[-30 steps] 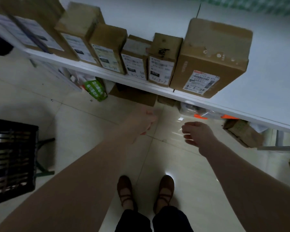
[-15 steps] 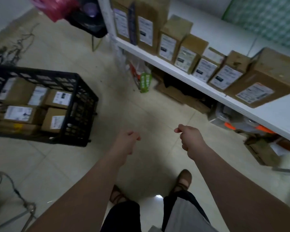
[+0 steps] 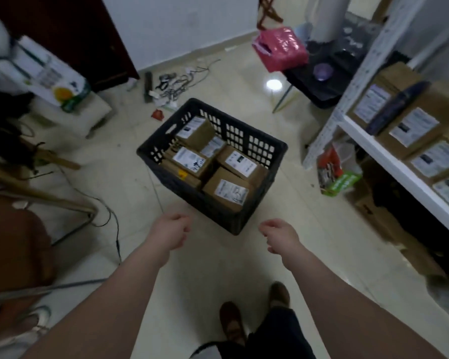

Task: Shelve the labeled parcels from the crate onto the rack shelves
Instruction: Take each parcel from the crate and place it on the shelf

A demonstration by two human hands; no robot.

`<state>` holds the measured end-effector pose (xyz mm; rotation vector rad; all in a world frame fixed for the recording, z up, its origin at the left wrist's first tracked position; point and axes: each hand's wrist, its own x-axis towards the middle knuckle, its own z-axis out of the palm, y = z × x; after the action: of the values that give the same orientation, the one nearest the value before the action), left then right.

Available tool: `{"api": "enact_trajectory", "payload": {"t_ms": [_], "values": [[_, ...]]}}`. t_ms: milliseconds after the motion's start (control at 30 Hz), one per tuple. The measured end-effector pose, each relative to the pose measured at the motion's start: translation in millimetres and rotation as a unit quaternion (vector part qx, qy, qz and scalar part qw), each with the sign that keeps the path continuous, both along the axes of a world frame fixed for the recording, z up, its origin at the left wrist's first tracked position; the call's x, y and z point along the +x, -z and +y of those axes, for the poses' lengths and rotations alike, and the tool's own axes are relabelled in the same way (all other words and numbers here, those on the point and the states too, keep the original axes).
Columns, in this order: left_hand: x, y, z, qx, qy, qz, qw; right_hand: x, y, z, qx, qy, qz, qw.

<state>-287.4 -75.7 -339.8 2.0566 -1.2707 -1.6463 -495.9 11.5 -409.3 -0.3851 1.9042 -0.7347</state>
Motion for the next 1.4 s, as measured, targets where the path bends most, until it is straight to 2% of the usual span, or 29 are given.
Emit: {"api": "enact_trajectory", "payload": {"t_ms": [267, 467, 733, 967, 1100, 1233, 1400], "values": [[66.4, 16.4, -42.5, 0.03, -0.06, 0.021, 0.998, 38.8, 12.4, -90.5, 0.021, -0.065, 0.022, 0.997], [83.4, 28.4, -124.8, 0.018, -0.064, 0.014, 0.998, 63.0, 30.0, -178.4, 0.04, -0.063, -0.037, 0.997], [76.7, 45.8, -252.1, 0.007, 0.001, -0.037, 0.999, 47.0, 47.7, -292.5, 0.101, -0.006, -0.061, 0.993], [76.3, 63.9, -323.8, 0.001, 0.056, -0.066, 0.996, 34.0, 61.4, -369.6, 0.086, 0.018, -0.038, 0.995], [75.2, 86.6, -366.6, 0.007, 0.108, -0.095, 0.99, 39.4, 69.0, -398.8, 0.091, 0.037, -0.051, 0.994], [66.6, 110.5, -409.8, 0.02, 0.161, -0.085, 0.983, 47.0, 85.6, -420.1, 0.109, 0.085, -0.061, 0.989], [57.7, 145.1, -460.6, 0.024, 0.253, -0.114, 0.96, 57.2, 115.4, -454.8, 0.116, 0.119, -0.093, 0.982]]}}
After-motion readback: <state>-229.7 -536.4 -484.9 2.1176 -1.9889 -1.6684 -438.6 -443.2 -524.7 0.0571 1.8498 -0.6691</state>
